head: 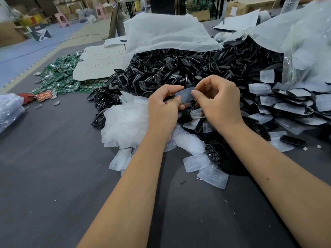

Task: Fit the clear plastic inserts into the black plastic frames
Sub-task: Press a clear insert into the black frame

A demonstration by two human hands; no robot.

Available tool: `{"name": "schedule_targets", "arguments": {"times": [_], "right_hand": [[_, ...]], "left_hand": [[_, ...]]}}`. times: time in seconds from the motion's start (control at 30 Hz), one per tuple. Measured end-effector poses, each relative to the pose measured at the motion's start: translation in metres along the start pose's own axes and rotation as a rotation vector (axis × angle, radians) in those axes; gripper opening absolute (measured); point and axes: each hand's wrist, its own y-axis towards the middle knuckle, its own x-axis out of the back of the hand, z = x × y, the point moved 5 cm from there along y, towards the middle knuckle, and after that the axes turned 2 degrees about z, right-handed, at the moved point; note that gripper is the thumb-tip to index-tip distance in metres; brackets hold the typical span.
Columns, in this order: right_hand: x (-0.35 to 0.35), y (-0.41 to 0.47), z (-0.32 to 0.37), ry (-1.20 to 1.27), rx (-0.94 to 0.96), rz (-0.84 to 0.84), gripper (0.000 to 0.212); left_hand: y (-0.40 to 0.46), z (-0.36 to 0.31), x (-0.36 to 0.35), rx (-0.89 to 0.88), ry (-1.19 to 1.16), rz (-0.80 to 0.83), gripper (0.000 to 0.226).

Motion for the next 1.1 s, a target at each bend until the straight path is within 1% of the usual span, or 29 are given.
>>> {"name": "schedule_targets", "arguments": {"times": [0.07, 0.17, 0.23, 0.3, 0.37, 0.4, 0.57, 0.63, 0.73, 0.9, 1.1], "right_hand": [[-0.001, 0.001, -0.003, 0.06, -0.054, 0.023, 0.011], [-0.005, 0.0, -0.009, 0.27, -0.202, 0.081, 0.01], [-0.004, -0.001, -0.012, 0.342, -0.261, 0.091, 0.009], [-0.003, 0.0, -0.012, 0.366, -0.287, 0.094, 0.01], [-0.003, 0.0, -0.011, 0.374, -0.285, 0.102, 0.011], [-0.003, 0.0, -0.011, 0.379, -0.283, 0.109, 0.011], [-0.006, -0.001, -0.01, 0.412, -0.291, 0.172, 0.011], [-0.007, 0.0, -0.011, 0.43, -0.302, 0.211, 0.013], [-0.01, 0.0, -0.011, 0.432, -0.3, 0.257, 0.01], [-0.011, 0.001, -0.013, 0.41, -0.298, 0.234, 0.004], [-0.011, 0.001, -0.017, 0.388, -0.306, 0.205, 0.016]], "left_hand": [[0.0, 0.0, 0.0, 0.006, -0.001, 0.005, 0.04], [0.0, -0.001, 0.0, 0.025, -0.002, 0.02, 0.04], [-0.001, -0.001, 0.0, 0.038, 0.0, 0.028, 0.036], [-0.002, -0.002, 0.0, 0.013, 0.021, 0.028, 0.025], [-0.003, -0.005, 0.0, -0.046, 0.051, 0.023, 0.013], [-0.003, -0.006, 0.0, -0.068, 0.062, 0.017, 0.011], [-0.002, -0.005, 0.002, -0.051, 0.053, -0.016, 0.02], [-0.001, -0.004, 0.003, -0.043, 0.034, -0.021, 0.021], [-0.002, -0.006, 0.001, -0.065, 0.024, 0.008, 0.02], [-0.002, -0.005, 0.0, -0.058, 0.028, 0.033, 0.017], [-0.001, -0.004, 0.0, -0.052, 0.047, 0.038, 0.017]]}}
